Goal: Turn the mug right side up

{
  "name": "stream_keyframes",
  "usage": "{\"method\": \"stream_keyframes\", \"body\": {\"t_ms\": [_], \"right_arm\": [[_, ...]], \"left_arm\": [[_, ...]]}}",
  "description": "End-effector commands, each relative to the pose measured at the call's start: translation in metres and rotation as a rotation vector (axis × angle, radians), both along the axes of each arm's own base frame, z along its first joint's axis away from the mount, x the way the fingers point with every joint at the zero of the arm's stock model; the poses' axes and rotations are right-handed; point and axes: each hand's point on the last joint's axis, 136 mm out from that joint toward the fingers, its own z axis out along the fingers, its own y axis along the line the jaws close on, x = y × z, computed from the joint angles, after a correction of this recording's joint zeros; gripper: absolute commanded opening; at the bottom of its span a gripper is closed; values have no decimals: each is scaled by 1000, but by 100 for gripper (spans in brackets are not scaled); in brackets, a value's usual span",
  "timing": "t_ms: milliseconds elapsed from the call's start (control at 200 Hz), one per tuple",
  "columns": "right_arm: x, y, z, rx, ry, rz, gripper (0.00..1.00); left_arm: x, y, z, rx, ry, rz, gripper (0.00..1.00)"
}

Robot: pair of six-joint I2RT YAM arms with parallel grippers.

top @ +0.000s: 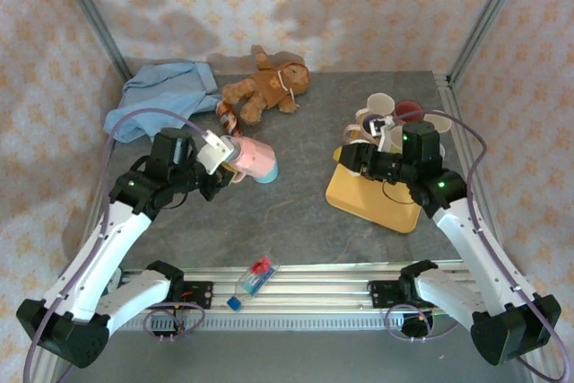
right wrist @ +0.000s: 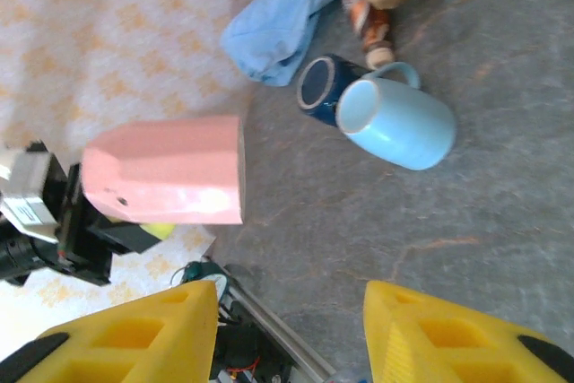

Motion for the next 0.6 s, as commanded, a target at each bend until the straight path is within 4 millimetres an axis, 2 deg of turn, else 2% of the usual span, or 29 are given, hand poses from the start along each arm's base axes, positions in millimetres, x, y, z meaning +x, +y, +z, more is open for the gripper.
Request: {"method": "stream_keyframes", "body": {"t_ms": [0, 285, 405, 596], "right_arm": [[1, 16, 31, 65, -150, 71, 50], [0, 46, 60, 148, -304, 218, 50], [0, 55, 71, 180, -347, 279, 50], [-2, 64, 77, 176, -431, 352, 50]], "left_arm": [[3, -19, 73, -176, -174, -44, 0], [2, -34, 151, -419, -305, -66, 0], [-4, -42, 170, -455, -316, -109, 0], [-11, -52, 187, -488, -316, -159, 0]]}}
